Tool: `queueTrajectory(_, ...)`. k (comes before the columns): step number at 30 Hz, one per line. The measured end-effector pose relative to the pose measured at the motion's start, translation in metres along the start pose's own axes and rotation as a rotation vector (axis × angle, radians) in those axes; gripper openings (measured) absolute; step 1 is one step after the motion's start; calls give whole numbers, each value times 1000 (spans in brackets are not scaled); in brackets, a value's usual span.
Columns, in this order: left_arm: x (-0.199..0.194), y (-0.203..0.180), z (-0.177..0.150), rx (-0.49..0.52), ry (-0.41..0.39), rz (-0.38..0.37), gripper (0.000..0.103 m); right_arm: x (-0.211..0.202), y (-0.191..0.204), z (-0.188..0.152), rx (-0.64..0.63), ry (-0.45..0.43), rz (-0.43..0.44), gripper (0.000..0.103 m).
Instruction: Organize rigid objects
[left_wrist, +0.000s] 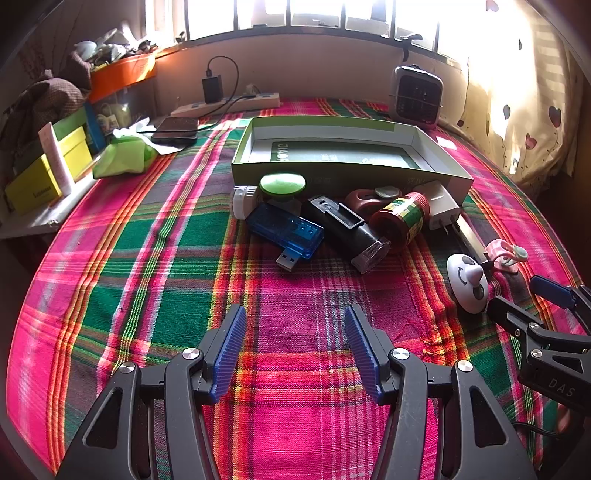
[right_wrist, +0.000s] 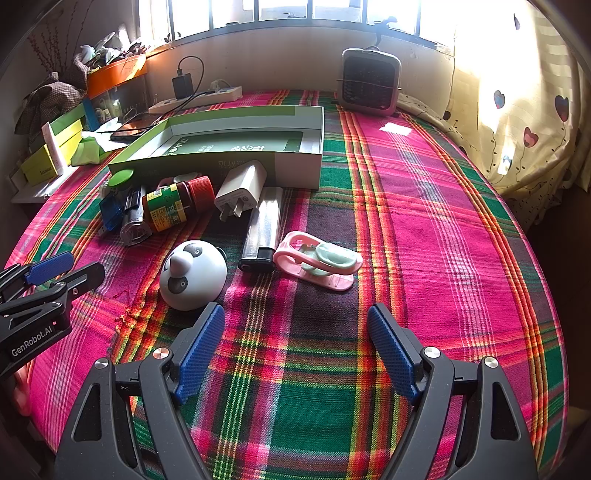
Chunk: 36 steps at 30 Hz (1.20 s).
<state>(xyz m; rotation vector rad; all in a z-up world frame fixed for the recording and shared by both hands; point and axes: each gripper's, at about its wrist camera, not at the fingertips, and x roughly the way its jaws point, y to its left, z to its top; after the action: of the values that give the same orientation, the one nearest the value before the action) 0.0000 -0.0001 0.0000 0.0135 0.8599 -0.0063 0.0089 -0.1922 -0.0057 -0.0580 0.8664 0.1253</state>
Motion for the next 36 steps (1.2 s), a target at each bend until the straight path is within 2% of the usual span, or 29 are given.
queueTrajectory(25,0,0,0,1,1,1,55,0,-1,0,-3,0,2,80)
queueTrajectory(36,-3,-1,0,1,6,0,55,0,-6,0,-35,2,36,80)
